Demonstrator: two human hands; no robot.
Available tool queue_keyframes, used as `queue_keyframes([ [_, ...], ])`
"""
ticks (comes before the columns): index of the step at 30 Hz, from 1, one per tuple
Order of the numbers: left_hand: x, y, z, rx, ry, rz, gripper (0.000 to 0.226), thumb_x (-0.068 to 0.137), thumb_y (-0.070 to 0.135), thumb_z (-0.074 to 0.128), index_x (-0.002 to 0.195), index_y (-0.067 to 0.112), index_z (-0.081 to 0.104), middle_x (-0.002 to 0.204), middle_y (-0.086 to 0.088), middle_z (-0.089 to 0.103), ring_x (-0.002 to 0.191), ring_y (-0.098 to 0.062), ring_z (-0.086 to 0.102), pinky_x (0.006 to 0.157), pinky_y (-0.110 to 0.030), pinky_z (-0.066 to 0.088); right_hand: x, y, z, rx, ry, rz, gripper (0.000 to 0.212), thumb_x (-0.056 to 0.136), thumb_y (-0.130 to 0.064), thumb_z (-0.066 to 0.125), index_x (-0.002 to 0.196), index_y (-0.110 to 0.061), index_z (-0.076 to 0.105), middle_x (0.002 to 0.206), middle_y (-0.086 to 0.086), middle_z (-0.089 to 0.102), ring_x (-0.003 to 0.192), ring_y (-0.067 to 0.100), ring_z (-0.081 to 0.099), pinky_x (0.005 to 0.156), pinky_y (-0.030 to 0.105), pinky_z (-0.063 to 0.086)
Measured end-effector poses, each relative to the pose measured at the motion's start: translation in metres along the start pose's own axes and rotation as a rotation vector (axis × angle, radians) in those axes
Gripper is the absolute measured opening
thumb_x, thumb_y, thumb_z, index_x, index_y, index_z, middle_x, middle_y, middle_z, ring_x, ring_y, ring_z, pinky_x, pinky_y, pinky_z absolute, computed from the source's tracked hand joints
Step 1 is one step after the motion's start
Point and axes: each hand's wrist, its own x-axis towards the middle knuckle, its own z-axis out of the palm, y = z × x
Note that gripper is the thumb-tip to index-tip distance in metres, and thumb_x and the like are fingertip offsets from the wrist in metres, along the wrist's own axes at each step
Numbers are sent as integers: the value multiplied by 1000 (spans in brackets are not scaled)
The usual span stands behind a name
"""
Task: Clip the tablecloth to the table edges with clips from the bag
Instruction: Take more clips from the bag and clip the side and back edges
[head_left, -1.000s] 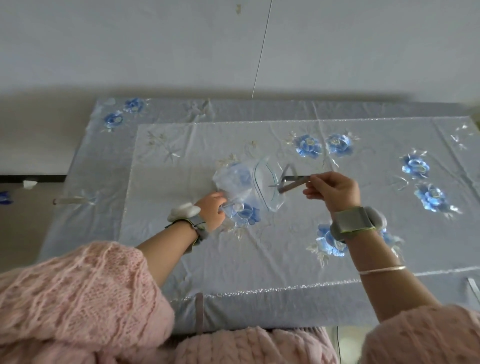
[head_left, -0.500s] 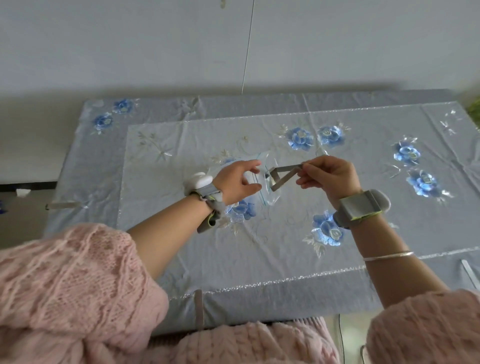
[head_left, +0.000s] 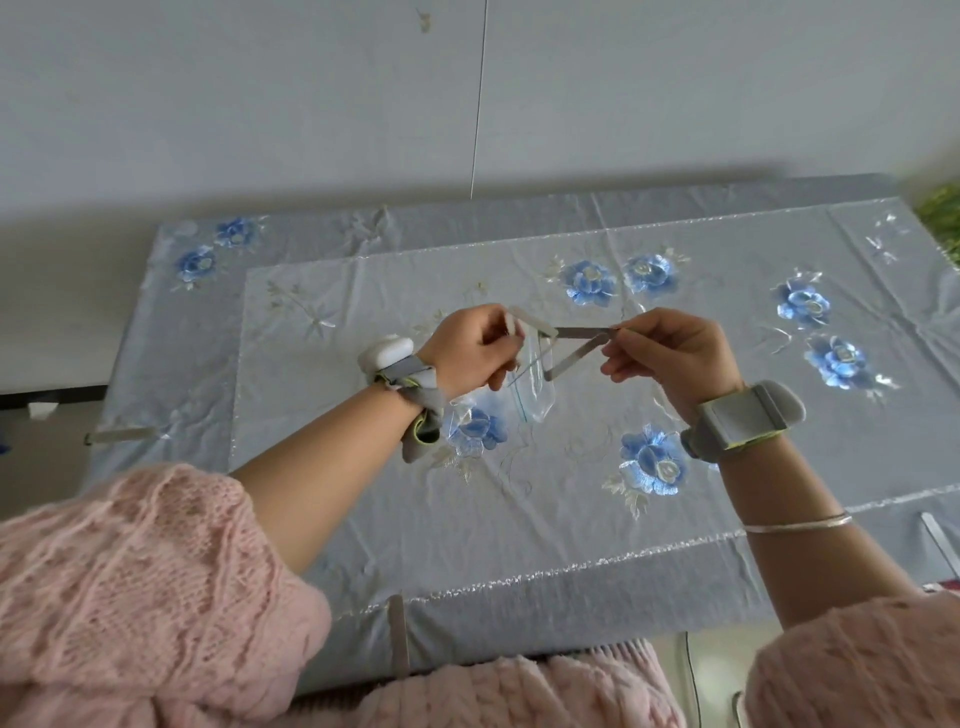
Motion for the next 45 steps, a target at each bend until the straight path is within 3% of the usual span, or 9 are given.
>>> queue_keyframes([
  [7, 10, 9, 9, -681, 374, -207, 33, 89, -4, 34, 62, 13, 44, 29, 2, 54, 22, -1, 45, 26, -6, 22, -6, 37, 2, -486, -12, 53, 10, 80, 8, 56, 77, 12, 65, 64, 7, 64, 37, -9, 57, 44, 4, 48],
  [14, 24, 0, 29, 70, 159, -115, 16, 86, 0, 43, 80, 13, 51, 68, -3, 62, 33, 1, 57, 29, -10, 39, 0, 38, -22, -398, 226, 77, 10, 81, 7, 55, 76, 4, 64, 54, -2, 59, 35, -5, 57, 41, 3, 46],
  [19, 41, 2, 42, 685, -21, -70, 19, 84, 10, 49, 92, 8, 65, 93, -14, 69, 83, -32, 63, 65, -31, 43, -7, 36, -38, -322, 259, 98, 17, 81, 9, 54, 73, -3, 62, 38, -14, 64, 36, -2, 58, 42, 6, 48],
  [25, 43, 1, 37, 1138, -189, -152, 24, 82, 5, 49, 103, 6, 61, 87, -12, 60, 74, -27, 53, 65, -29, 40, -16, 43, -41, -260, 267, 132, 16, 81, 9, 54, 74, -2, 62, 40, -15, 65, 36, -1, 58, 41, 7, 48],
  [29, 30, 5, 23, 808, -115, -33, 33, 86, 14, 50, 119, 11, 55, 107, -13, 67, 97, -29, 61, 80, -29, 47, -12, 30, -27, -143, 246, 94, 22, 82, 11, 52, 70, -6, 61, 42, -12, 67, 39, 2, 61, 43, 10, 51],
  [32, 9, 2, 2, 242, -46, -141, 25, 89, 24, 52, 107, 10, 61, 85, -1, 67, 70, -13, 61, 60, -12, 48, 2, 12, -3, -2, 183, 22, 31, 82, 13, 49, 68, -11, 62, 47, -9, 70, 45, 5, 66, 47, 14, 55],
  [36, -20, -4, -26, -502, -132, -386, 22, 91, 28, 47, 77, 17, 61, 59, 7, 71, 51, -3, 65, 42, -13, 50, 27, -4, 52, 54, 46, -48, 35, 80, 16, 49, 73, -15, 63, 49, -12, 70, 49, 3, 67, 51, 13, 56],
  [41, -42, -24, -69, -744, 203, -436, 24, 91, 9, 47, 69, 16, 53, 33, 7, 57, 29, 1, 49, 29, -7, 36, 52, -6, 124, 7, -158, 10, 28, 81, 14, 51, 94, -8, 61, 46, -15, 68, 44, 1, 63, 48, 10, 53],
  [45, -65, -60, -123, -893, 365, -471, 29, 91, -1, 40, 69, 13, 52, 33, 5, 58, 29, -2, 53, 30, -8, 40, 72, -2, 189, 103, -375, 270, 22, 82, 10, 50, 73, -5, 63, 45, -4, 68, 40, 3, 60, 42, 12, 51],
])
